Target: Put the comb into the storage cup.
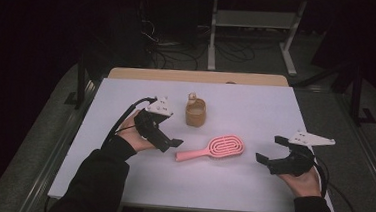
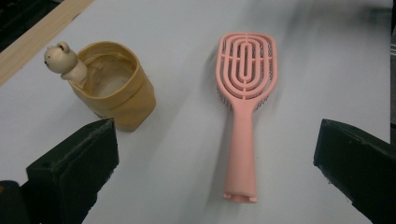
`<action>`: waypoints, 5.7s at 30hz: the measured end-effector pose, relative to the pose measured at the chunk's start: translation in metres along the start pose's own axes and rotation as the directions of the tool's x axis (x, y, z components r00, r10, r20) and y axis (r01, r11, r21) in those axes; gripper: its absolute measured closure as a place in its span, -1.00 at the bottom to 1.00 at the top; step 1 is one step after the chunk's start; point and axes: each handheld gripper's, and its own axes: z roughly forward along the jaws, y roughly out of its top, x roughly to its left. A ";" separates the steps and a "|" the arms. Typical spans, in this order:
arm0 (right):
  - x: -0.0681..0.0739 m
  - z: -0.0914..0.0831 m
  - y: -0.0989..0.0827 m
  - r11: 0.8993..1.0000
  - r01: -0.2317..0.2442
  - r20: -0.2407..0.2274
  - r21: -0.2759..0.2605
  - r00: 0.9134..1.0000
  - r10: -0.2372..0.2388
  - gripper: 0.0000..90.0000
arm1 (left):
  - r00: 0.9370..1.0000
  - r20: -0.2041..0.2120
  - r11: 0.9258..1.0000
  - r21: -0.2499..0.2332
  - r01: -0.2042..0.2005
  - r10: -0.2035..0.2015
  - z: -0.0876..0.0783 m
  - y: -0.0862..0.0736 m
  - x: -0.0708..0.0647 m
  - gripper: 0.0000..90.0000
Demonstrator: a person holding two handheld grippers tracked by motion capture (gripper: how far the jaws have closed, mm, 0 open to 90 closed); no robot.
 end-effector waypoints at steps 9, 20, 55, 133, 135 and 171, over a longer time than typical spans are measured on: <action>-0.001 0.001 0.000 1.000 -0.003 0.001 0.004 1.000 0.003 -1.00 | 1.000 0.031 1.000 0.017 -0.002 0.001 0.012 0.003 -0.002 -1.00; -0.001 0.000 0.000 1.000 -0.002 0.000 -0.002 1.000 0.002 -1.00 | 0.997 0.074 0.999 0.033 -0.036 0.033 0.029 0.012 -0.010 -1.00; 0.000 0.002 0.000 1.000 0.004 -0.007 0.012 1.000 -0.004 -1.00 | 0.989 0.138 0.988 0.136 -0.068 0.049 0.073 0.011 -0.017 -1.00; 0.000 0.003 0.000 1.000 0.008 -0.012 0.024 1.000 -0.008 -1.00 | 0.984 0.171 0.958 0.269 -0.101 0.056 0.132 -0.001 -0.013 0.25; 0.000 0.003 0.000 1.000 0.008 -0.012 0.025 1.000 -0.007 -1.00 | 0.983 0.176 0.957 0.272 -0.103 0.056 0.133 -0.001 -0.014 0.29; 0.000 0.004 0.000 1.000 0.012 -0.011 0.026 1.000 -0.011 -1.00 | 0.984 0.159 0.943 0.306 -0.132 0.086 0.130 0.006 -0.018 0.55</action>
